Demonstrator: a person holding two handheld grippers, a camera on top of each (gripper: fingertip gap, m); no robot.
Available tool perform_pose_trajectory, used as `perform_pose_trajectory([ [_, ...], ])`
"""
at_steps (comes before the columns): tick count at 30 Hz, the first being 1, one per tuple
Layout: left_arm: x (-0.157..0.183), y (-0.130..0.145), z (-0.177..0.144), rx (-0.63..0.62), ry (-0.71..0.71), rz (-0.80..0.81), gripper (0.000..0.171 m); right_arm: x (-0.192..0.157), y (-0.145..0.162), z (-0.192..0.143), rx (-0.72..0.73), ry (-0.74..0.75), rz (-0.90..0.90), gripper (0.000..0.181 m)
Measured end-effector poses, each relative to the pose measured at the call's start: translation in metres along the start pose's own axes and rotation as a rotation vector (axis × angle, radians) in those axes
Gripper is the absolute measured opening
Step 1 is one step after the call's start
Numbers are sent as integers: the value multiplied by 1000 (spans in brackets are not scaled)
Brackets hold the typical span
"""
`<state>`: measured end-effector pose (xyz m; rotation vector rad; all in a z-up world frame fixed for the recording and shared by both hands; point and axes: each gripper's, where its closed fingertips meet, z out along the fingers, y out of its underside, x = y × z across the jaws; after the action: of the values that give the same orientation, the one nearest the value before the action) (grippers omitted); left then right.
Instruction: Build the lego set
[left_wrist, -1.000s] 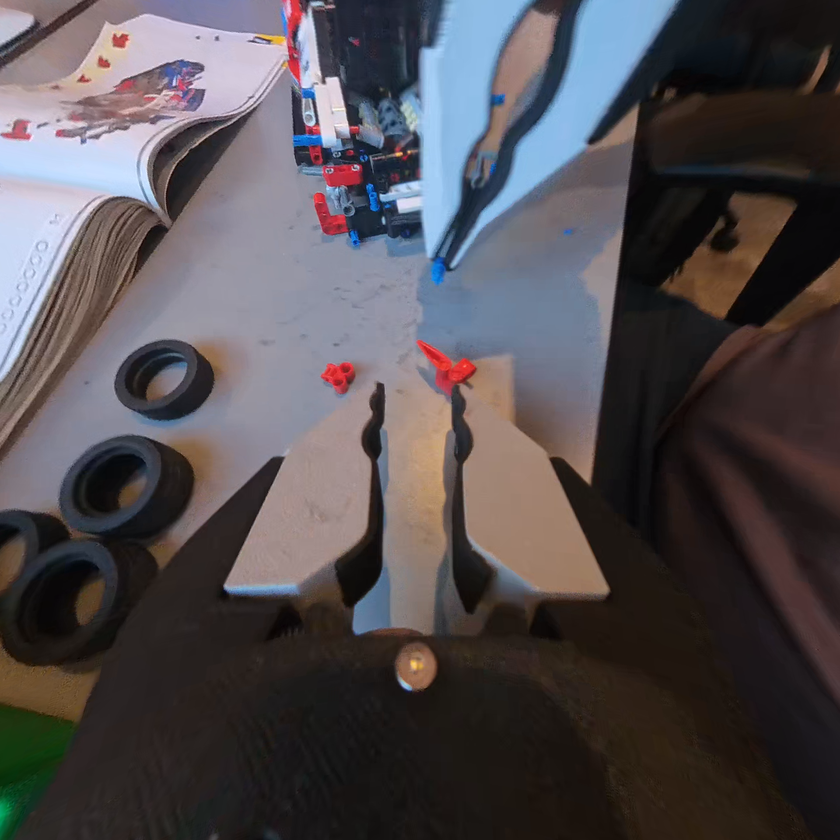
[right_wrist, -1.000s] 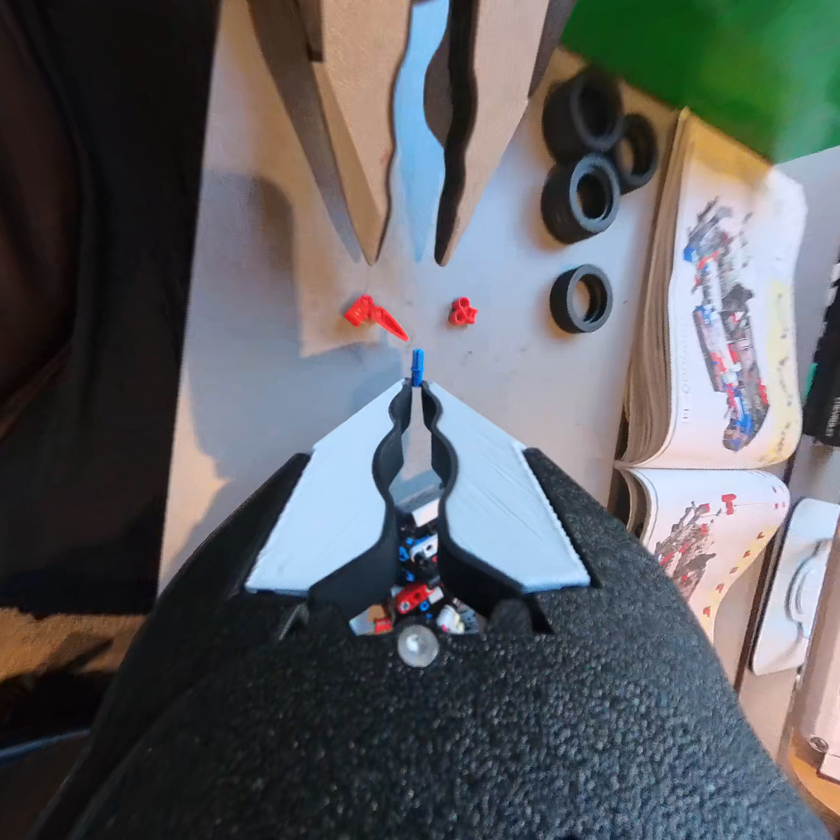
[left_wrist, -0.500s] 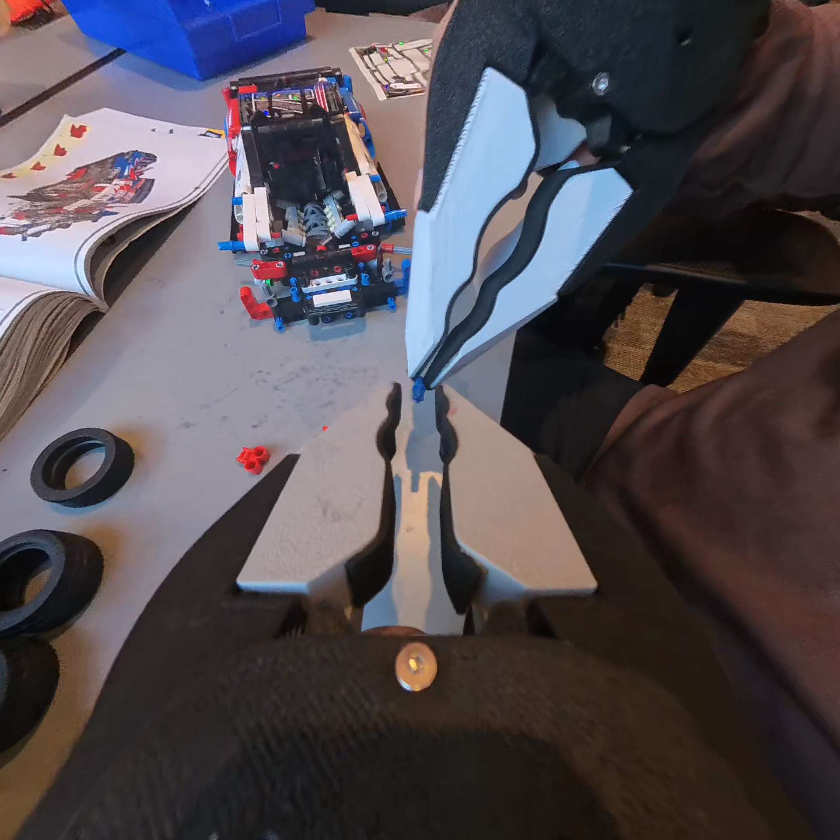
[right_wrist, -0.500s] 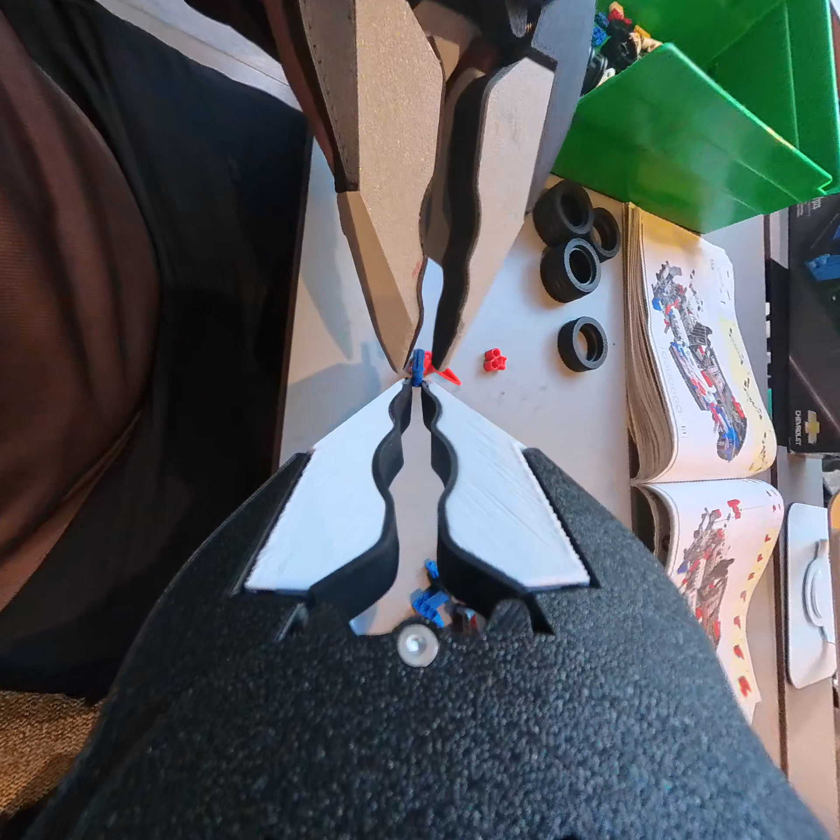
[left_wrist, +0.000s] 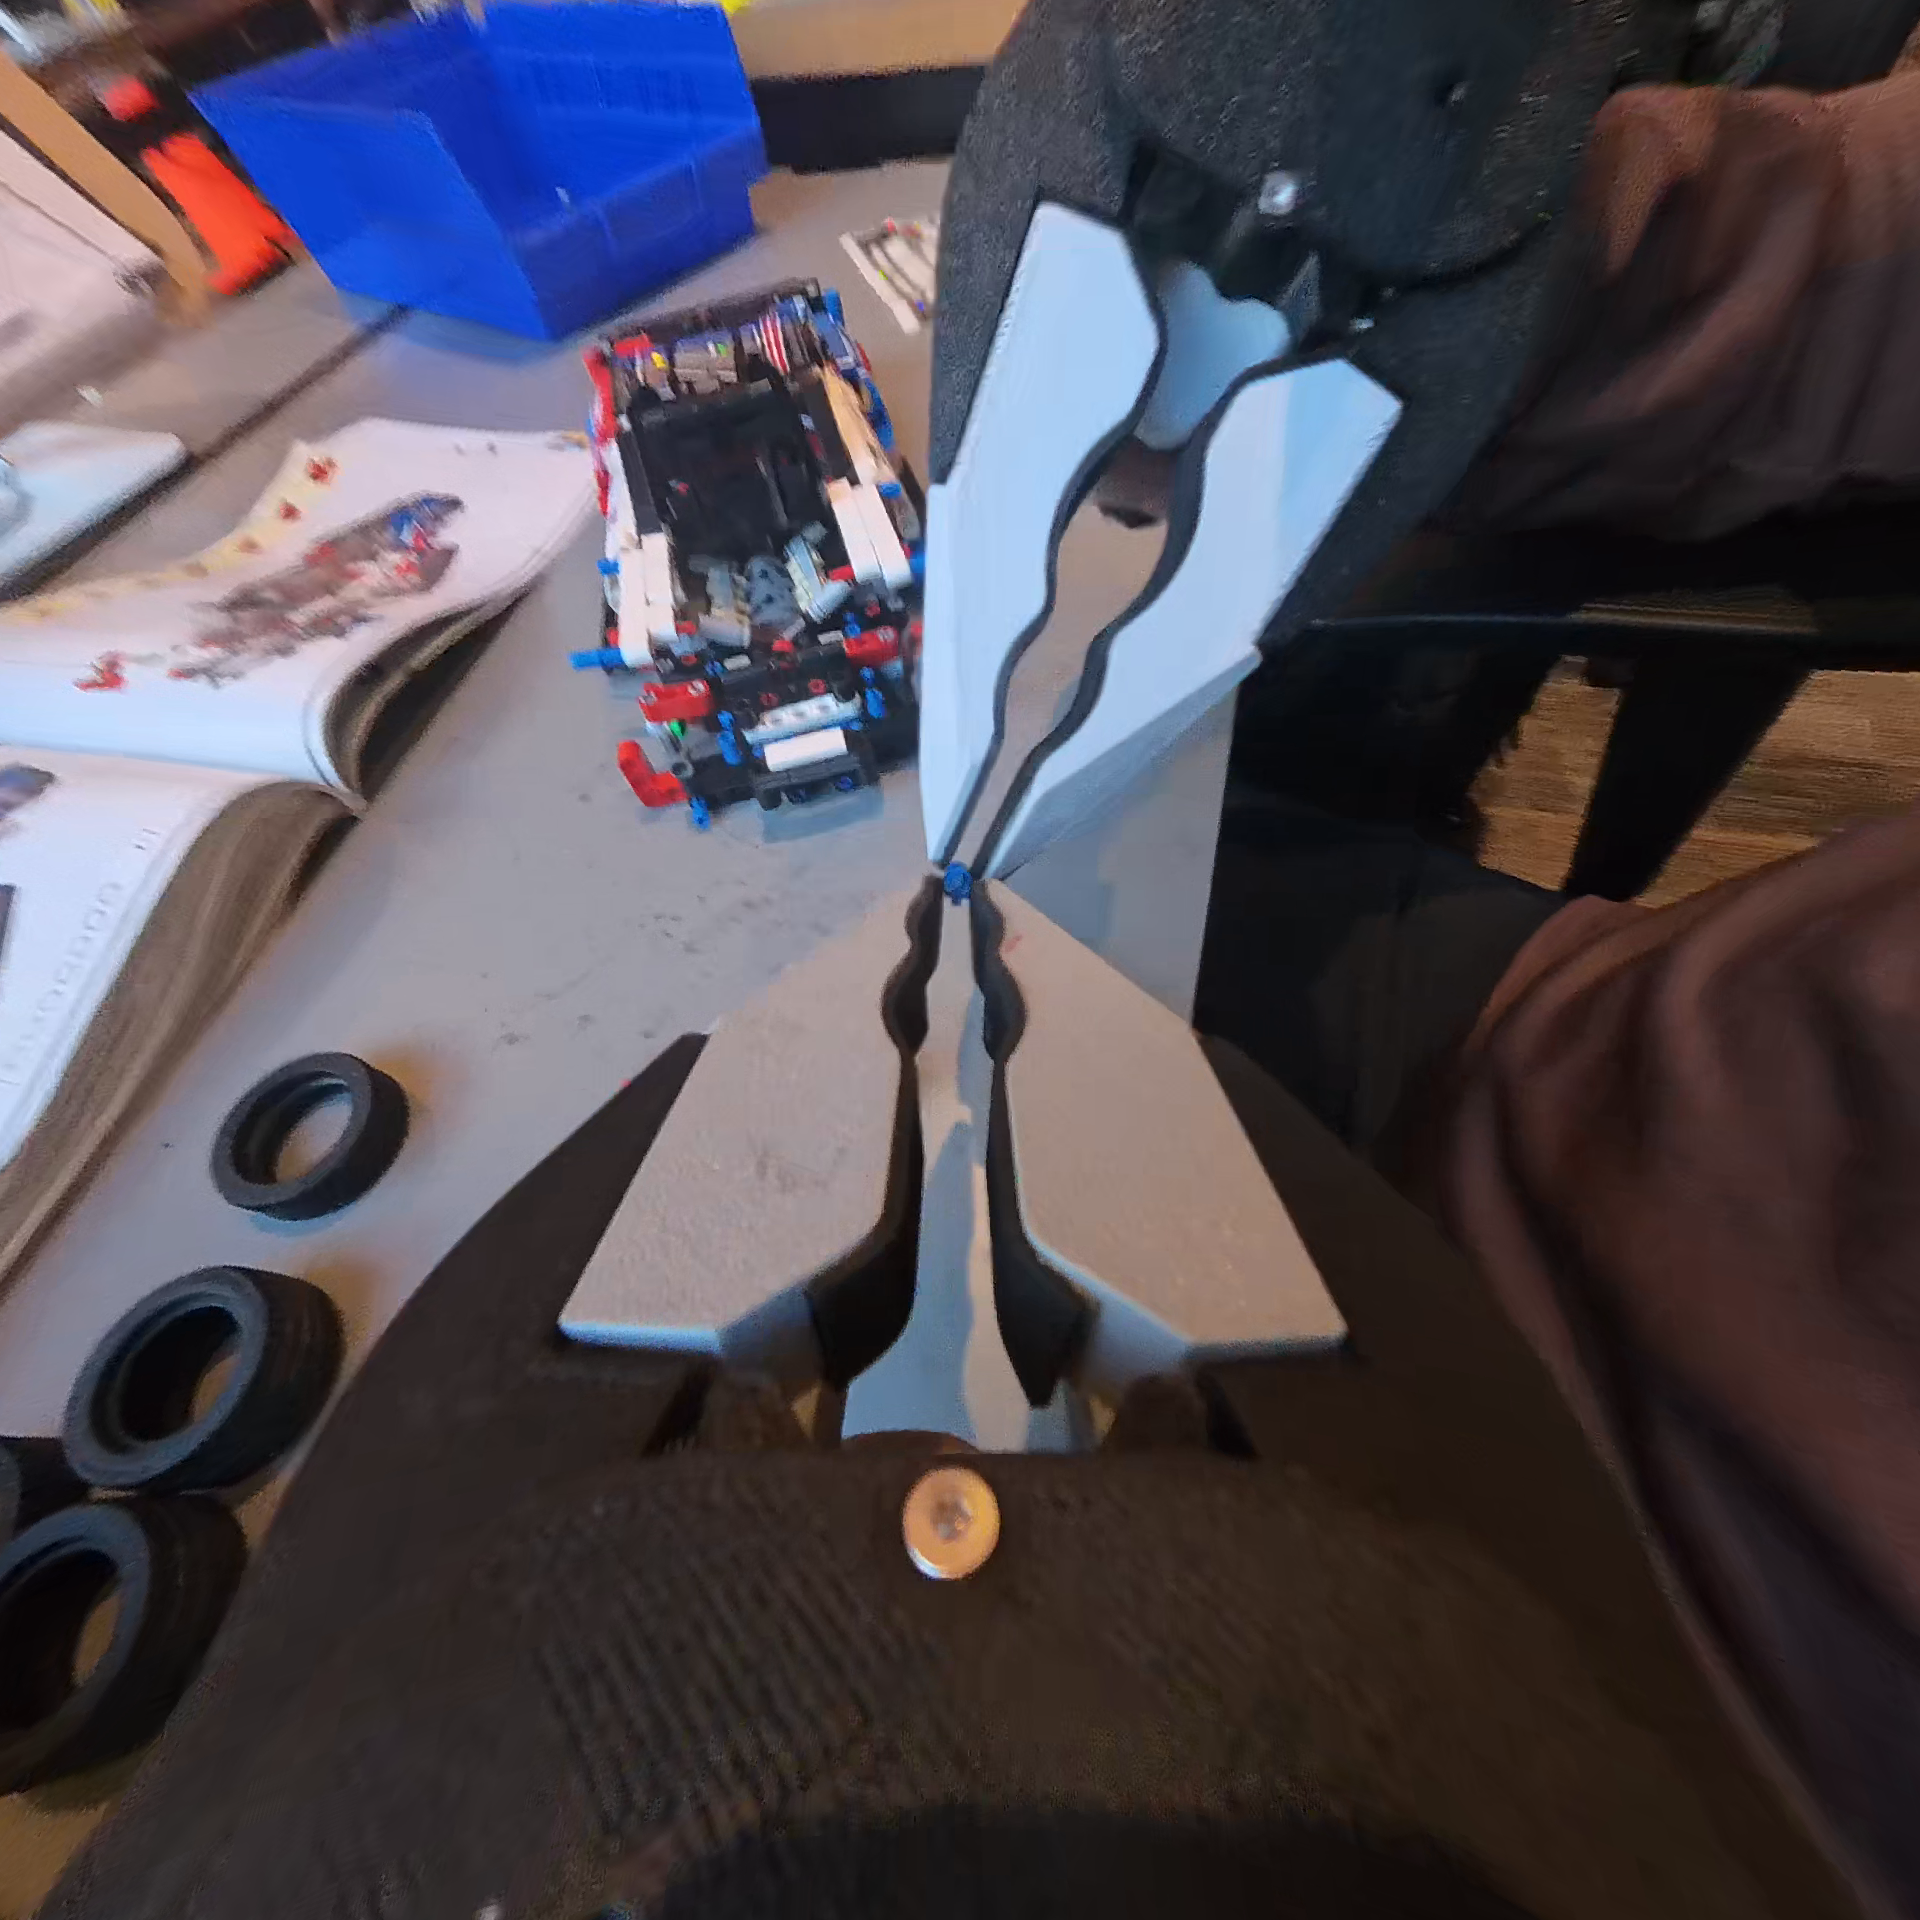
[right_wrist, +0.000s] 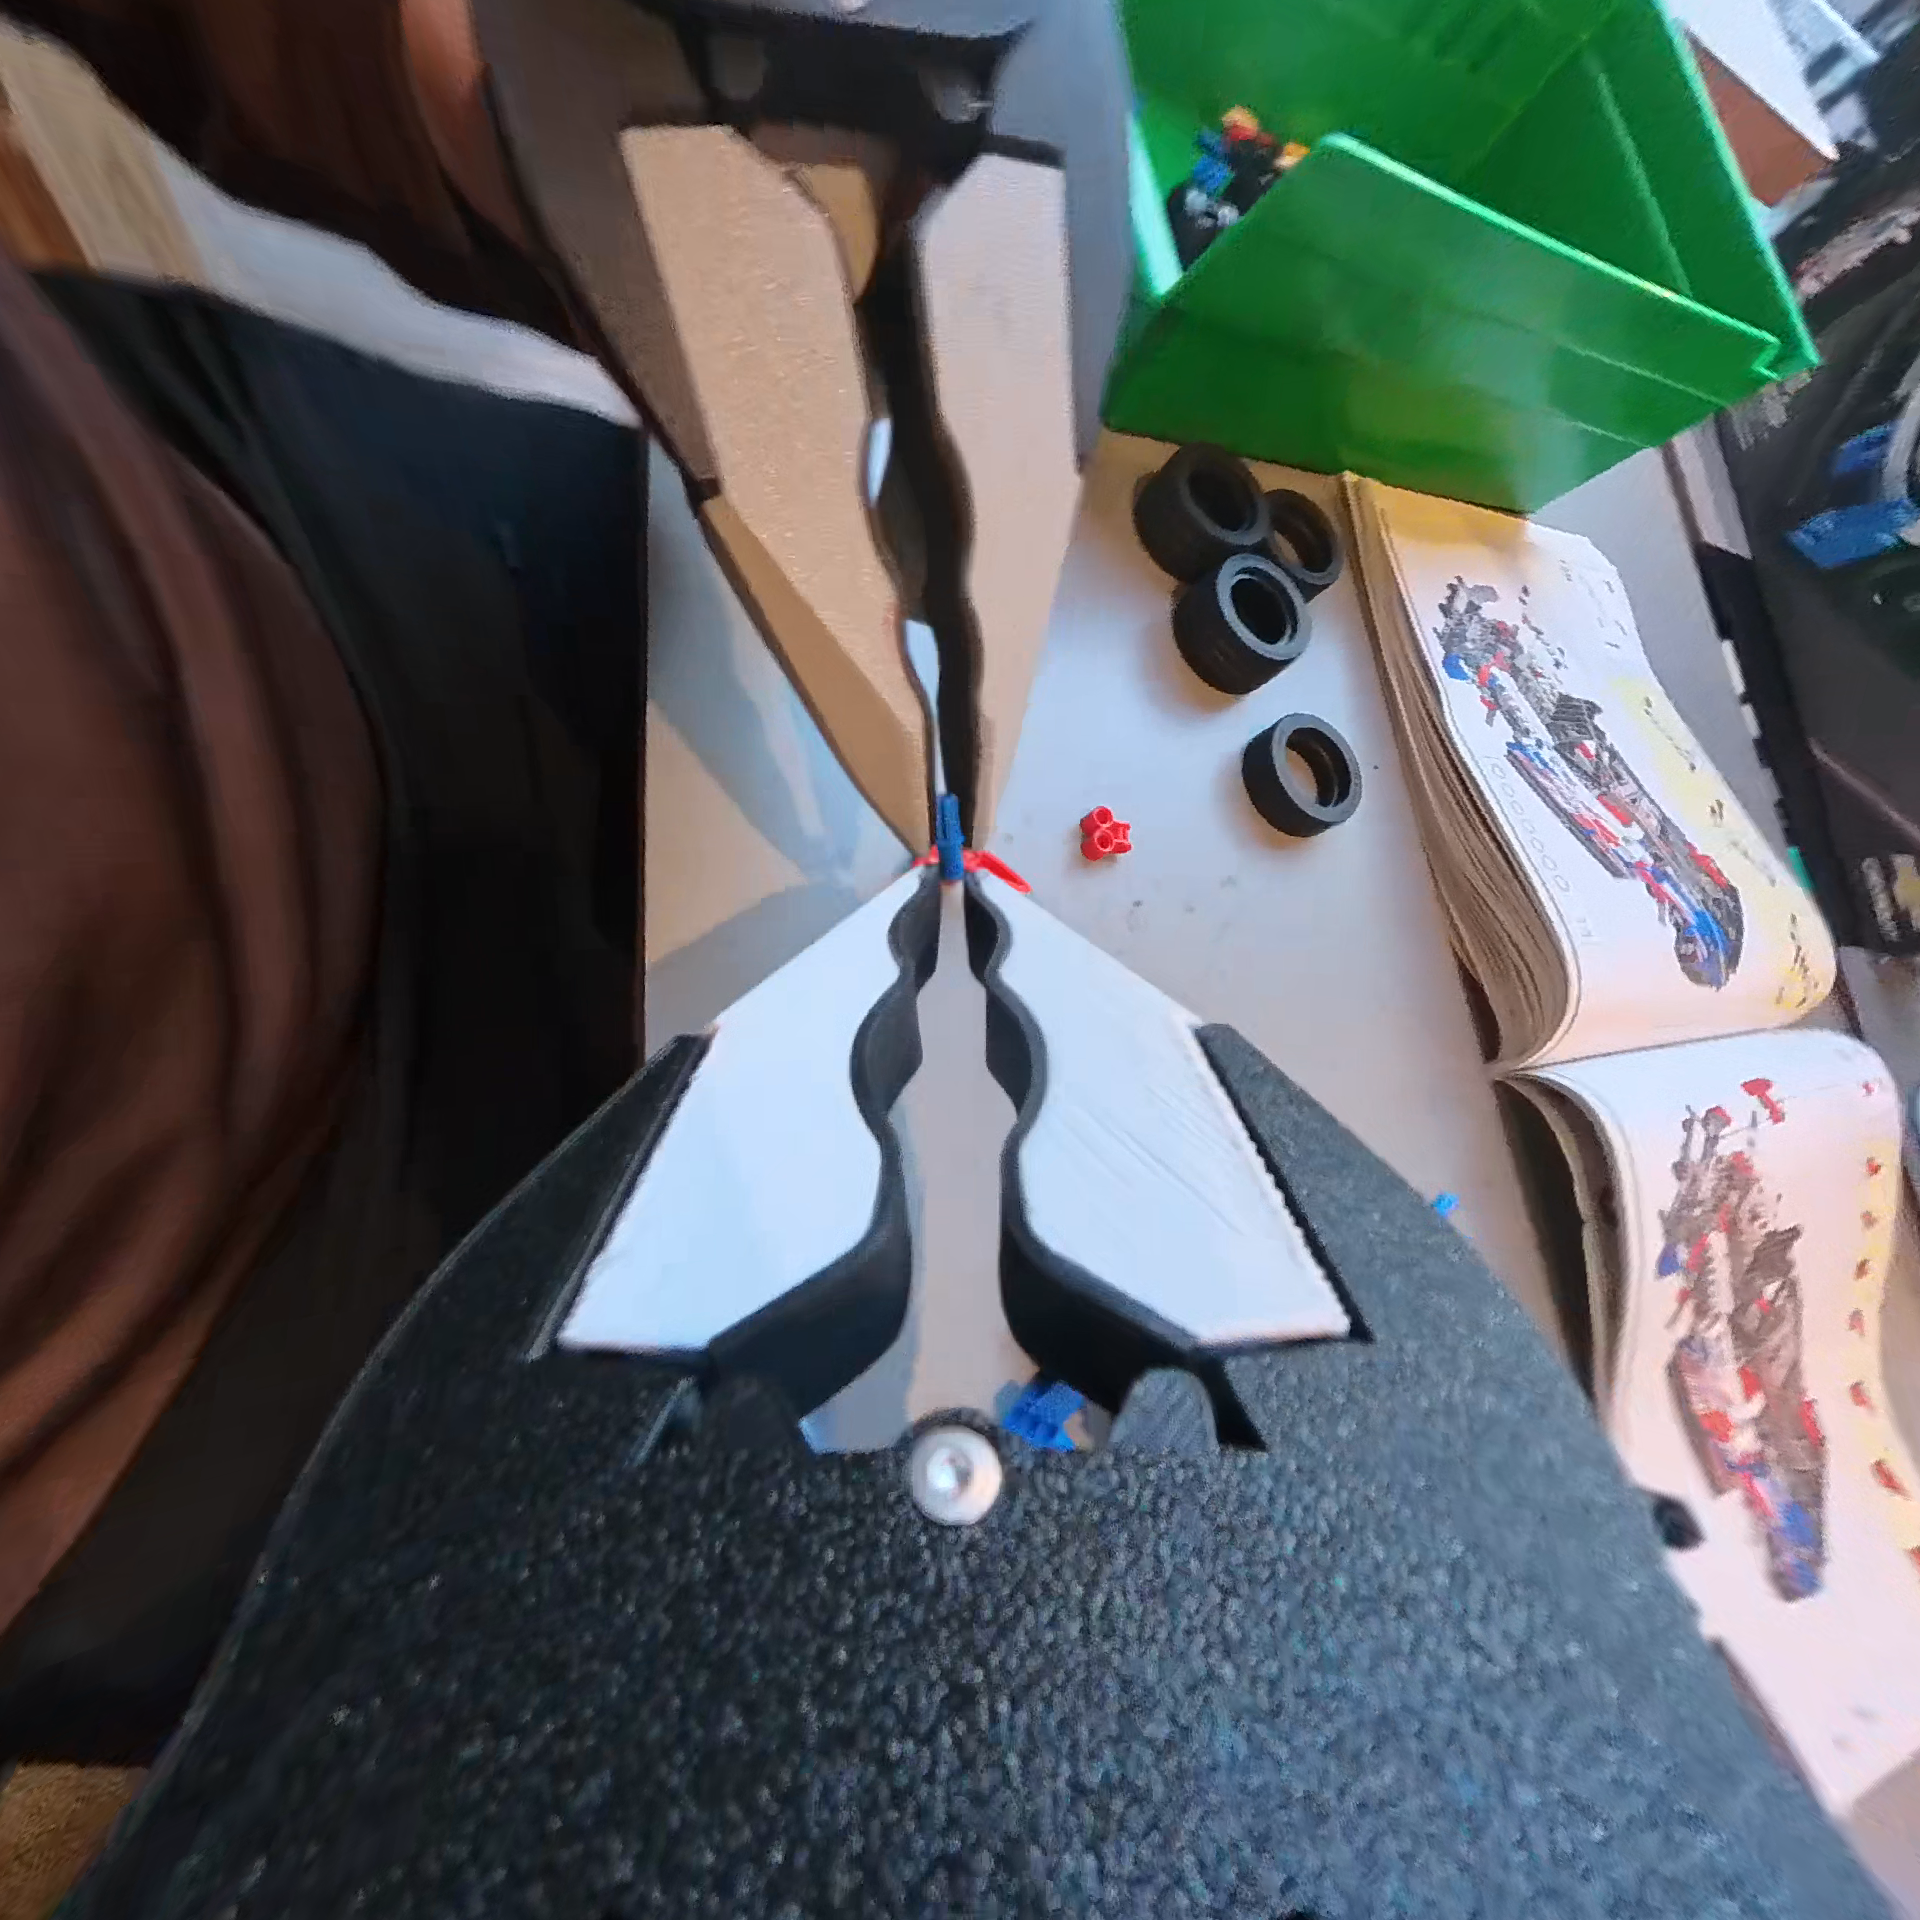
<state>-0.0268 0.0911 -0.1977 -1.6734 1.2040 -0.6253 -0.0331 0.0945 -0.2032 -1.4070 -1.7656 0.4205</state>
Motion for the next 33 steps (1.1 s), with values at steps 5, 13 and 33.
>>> perform_pose_trajectory([
  [5, -4, -24, -7, 185, -78, 51, 2, 17, 2, -22, 118, -51, 402, 3],
  [13, -14, -54, -2, 373, -157, 111, 1, 41, -9, -47, 457, -321, 928, 0],
  [33, -10, -68, -8, 455, -195, 165, 2, 29, -33, -54, 599, -578, 1047, 1],
])
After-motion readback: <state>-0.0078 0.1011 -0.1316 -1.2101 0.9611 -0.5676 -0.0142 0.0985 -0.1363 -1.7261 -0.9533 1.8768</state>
